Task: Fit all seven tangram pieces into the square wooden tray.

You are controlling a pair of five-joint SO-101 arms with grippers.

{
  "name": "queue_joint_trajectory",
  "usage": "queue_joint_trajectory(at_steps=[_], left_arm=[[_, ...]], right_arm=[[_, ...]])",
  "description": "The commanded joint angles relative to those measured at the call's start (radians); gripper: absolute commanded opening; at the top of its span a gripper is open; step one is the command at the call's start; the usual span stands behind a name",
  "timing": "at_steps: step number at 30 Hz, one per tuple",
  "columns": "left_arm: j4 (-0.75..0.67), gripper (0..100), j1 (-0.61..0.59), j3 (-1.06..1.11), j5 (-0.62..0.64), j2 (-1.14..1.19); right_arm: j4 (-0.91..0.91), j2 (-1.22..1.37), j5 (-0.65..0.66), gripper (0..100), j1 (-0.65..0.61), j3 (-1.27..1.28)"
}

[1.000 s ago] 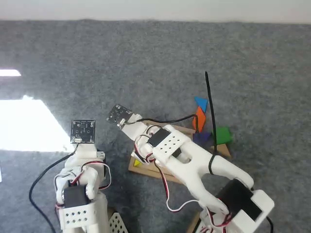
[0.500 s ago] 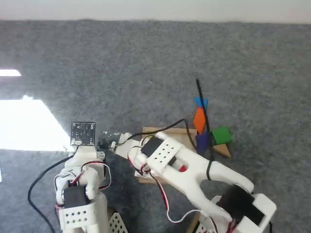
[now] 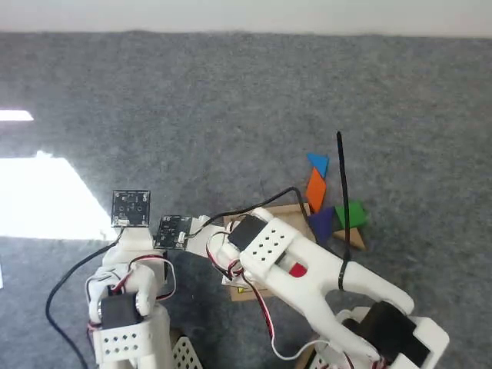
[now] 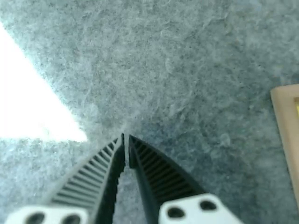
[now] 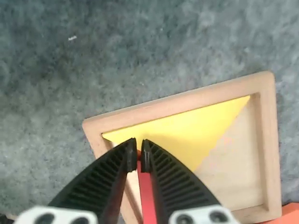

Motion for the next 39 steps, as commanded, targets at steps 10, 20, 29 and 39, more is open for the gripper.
queue_joint_trajectory(at_steps=[10, 20, 29, 39], left_arm=[[0.003, 1, -0.008, -0.013, 0.0, -0.018], [0.003, 1, -0.008, -0.013, 0.0, -0.018], [0.003, 1, -0.008, -0.013, 0.0, -0.018], [0.003, 1, -0.008, -0.013, 0.0, -0.018]], right_arm=[[0.039, -0.053, 0.012, 15.9, 0.09, 0.034], [0.041, -0.065, 0.012, 24.6, 0.088, 0.028], [0.041, -0.205, 0.005, 24.6, 0.11, 0.031], [-0.142, -0.134, -0.106, 24.6, 0.254, 0.104]])
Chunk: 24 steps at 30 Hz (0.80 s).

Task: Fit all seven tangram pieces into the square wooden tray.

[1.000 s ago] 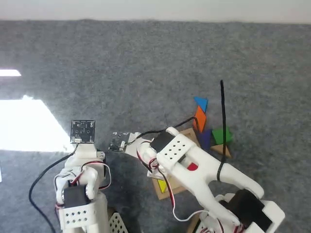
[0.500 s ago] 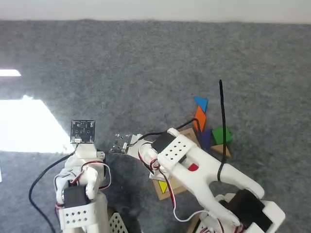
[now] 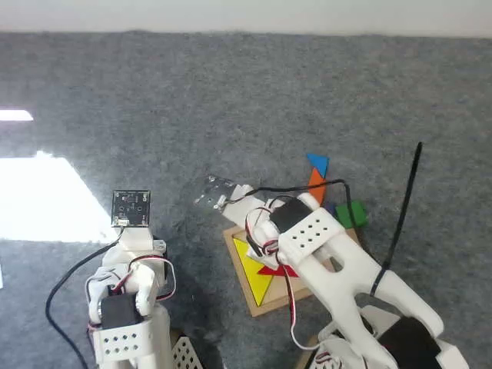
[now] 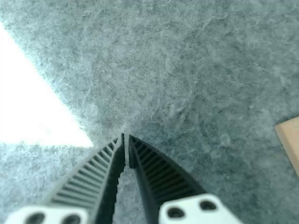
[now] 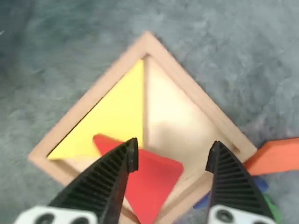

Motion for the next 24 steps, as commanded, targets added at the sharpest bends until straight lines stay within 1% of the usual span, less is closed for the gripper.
queue_joint_trajectory(at_steps=[1, 5, 8, 11, 14, 17, 24], left_arm=[[0.003, 1, -0.008, -0.013, 0.0, -0.018], [0.003, 1, -0.008, -0.013, 0.0, -0.018], [0.003, 1, -0.008, -0.013, 0.0, -0.018], [0.003, 1, -0.008, -0.013, 0.0, -0.018], [0.003, 1, -0.008, -0.013, 0.0, -0.018], [0.003, 1, -0.008, -0.013, 0.0, -0.018], [0.003, 1, -0.008, -0.013, 0.0, -0.018]], right_arm=[[-0.105, 0.039, -0.044, 24.6, 0.018, 0.002], [-0.153, 0.125, -0.044, 24.6, 0.018, 0.002], [-0.131, 0.154, -0.04, 24.6, 0.015, 0.002], [-0.061, 0.13, -0.032, 24.6, 0.013, 0.003], [0.002, 0.081, 0.009, 24.6, -0.018, 0.026], [0.013, 0.062, 0.018, 24.6, -0.041, 0.069], [0.015, 0.048, 0.018, 24.6, -0.038, 0.155]])
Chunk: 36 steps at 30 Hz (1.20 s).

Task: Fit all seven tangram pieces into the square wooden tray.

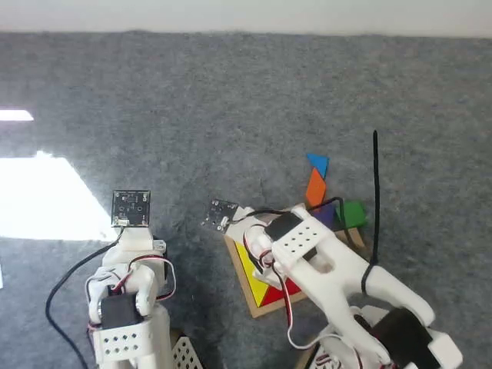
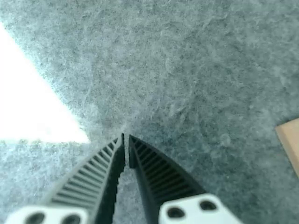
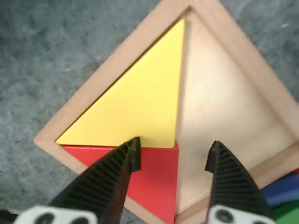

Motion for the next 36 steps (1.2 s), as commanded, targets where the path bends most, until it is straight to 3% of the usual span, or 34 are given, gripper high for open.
queue_joint_trajectory(at_steps=[1, 10, 18, 24, 36], left_arm=[[0.003, 1, -0.008, -0.013, 0.0, -0.018], [0.003, 1, -0.008, -0.013, 0.0, -0.018], [0.003, 1, -0.008, -0.013, 0.0, -0.018], [0.003, 1, -0.008, -0.013, 0.0, -0.018], [0.003, 1, -0.008, -0.013, 0.0, -0.018]], right_arm=[[0.016, -0.021, 0.012, 24.6, -0.005, 0.023], [-0.094, -0.176, -0.037, 24.6, 0.186, -0.038], [-0.214, 0.051, -0.049, 24.6, 0.105, -0.112], [-0.263, 0.289, -0.164, 24.6, 0.102, -0.284], [-0.277, 0.493, -0.41, 24.5, 0.189, -0.628]])
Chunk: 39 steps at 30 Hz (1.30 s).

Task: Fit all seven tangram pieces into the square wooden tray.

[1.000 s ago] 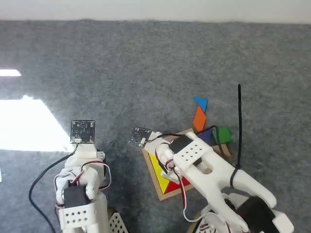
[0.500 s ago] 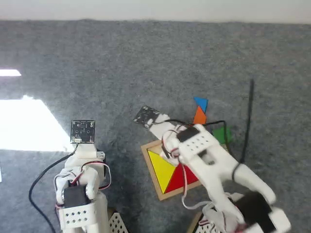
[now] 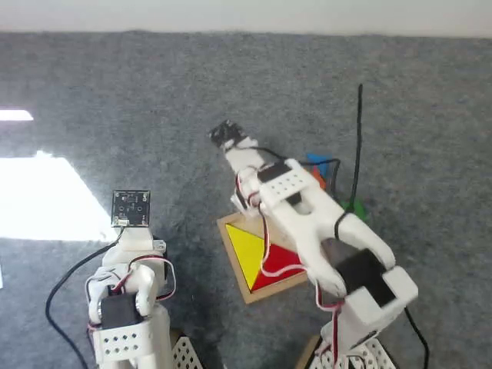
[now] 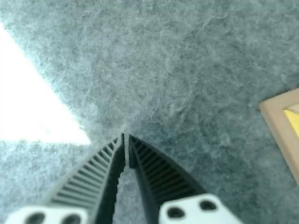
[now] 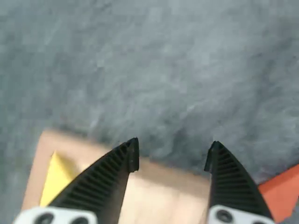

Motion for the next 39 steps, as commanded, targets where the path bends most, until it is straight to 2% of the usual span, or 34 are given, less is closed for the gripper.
queue_joint_trajectory(at_steps=[1, 5, 9, 13, 16, 21, 24, 31, 39], left_arm=[[0.003, 1, -0.008, -0.013, 0.0, -0.018], [0.003, 1, -0.008, -0.013, 0.0, -0.018], [0.003, 1, -0.008, -0.013, 0.0, -0.018], [0.003, 1, -0.008, -0.013, 0.0, -0.018], [0.003, 1, -0.008, -0.013, 0.0, -0.018], [0.003, 1, -0.008, -0.013, 0.0, -0.018], [0.003, 1, -0.008, -0.013, 0.0, -0.018], [0.003, 1, -0.008, -0.013, 0.0, -0.018], [0.003, 1, -0.008, -0.013, 0.0, -0.018]], right_arm=[[-0.03, 0.039, -0.091, 24.5, 0.024, -0.118], [-0.01, 0.107, -0.141, 24.5, 0.025, -0.192], [0.093, 0.042, -0.074, 24.5, 0.03, -0.193], [0.174, -0.124, -0.058, 24.5, -0.005, -0.055], [0.128, -0.262, -0.057, 24.0, -0.045, 0.106], [0.001, -0.386, -0.057, 8.9, -0.053, 0.264], [-0.031, -0.367, -0.057, 2.5, -0.058, 0.292], [-0.105, -0.174, -0.06, 2.4, -0.059, 0.232], [-0.035, -0.025, -0.063, 2.1, -0.05, 0.031]])
